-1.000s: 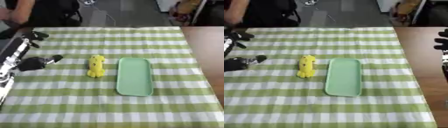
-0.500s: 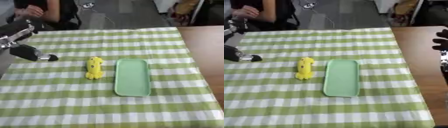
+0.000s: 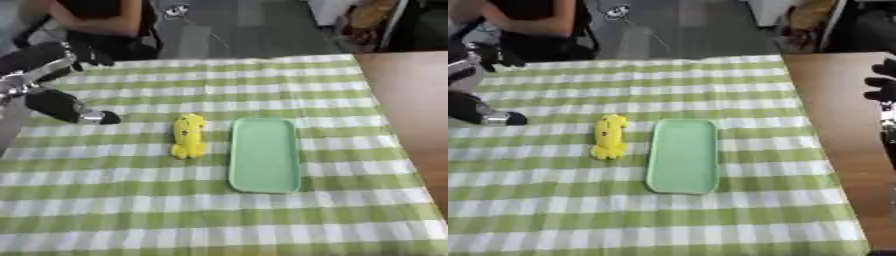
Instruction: Pick up objects on the table and place them in the box.
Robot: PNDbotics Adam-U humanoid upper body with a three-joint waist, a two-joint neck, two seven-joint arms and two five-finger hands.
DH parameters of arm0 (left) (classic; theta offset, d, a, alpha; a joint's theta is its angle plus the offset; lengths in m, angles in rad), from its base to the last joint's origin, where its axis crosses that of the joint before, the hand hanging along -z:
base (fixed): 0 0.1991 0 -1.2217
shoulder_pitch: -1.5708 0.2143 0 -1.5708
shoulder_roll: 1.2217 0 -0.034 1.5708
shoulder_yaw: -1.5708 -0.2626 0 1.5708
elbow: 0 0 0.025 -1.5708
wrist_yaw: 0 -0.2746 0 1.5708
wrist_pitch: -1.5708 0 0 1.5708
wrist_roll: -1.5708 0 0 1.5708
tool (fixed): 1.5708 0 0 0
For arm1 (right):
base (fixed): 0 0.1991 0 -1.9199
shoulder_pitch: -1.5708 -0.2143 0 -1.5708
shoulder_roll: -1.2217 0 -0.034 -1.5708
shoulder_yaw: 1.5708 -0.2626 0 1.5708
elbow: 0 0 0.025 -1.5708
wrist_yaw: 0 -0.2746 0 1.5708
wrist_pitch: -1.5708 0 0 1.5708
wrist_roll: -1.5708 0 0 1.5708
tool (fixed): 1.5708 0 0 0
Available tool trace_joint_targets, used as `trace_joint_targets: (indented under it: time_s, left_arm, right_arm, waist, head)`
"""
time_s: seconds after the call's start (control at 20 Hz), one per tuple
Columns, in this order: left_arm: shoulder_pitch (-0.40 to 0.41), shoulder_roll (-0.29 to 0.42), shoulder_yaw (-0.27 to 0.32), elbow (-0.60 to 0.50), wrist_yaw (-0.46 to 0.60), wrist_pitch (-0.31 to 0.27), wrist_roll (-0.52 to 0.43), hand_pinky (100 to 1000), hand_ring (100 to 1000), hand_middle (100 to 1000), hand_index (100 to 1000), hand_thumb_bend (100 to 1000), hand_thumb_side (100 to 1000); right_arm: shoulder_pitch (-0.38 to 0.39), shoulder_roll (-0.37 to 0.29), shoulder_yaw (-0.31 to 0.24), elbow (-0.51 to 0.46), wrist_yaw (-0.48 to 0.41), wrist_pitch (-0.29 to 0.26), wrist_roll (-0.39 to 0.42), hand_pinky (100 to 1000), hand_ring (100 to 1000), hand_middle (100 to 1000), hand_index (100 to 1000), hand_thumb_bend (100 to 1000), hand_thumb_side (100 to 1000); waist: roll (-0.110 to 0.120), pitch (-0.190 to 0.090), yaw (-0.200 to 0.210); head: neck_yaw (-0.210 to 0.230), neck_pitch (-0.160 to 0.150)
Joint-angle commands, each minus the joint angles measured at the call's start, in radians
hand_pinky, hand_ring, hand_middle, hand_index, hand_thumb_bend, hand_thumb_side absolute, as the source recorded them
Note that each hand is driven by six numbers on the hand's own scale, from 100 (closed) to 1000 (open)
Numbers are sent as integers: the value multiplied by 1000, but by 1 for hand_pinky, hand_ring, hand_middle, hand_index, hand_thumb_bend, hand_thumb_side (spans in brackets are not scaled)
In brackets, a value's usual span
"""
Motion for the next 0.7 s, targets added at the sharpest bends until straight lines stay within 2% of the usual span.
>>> trace_joint_targets:
  time_s: [0.05,0.2,0.45,0.7]
  left_arm:
    - [-75,15,-31,31,10,-9,-36,719,757,798,876,768,565]
    - [-173,-30,-84,89,-17,-29,-88,723,757,795,877,771,570]
    - [-326,-174,-149,259,-129,-62,-149,713,746,792,879,778,580]
    - [-410,-303,-164,405,-256,-113,-148,710,745,795,883,781,590]
  right_arm:
    - [-8,-23,1,-10,0,-3,4,690,753,778,890,100,800]
    - [-8,-23,3,-9,-1,-3,6,691,753,778,890,100,800]
    - [-6,-21,6,-7,-2,-4,10,690,753,778,890,100,800]
    - [-7,-18,6,-7,-4,-5,10,691,753,778,890,100,800]
  waist:
    - [-2,-14,1]
    - [-5,-16,3]
    - [-11,-17,7]
    - [-16,-14,7]
  head:
    - [0,-2]
    - [4,-1]
    - [5,-3]
    - [12,-8]
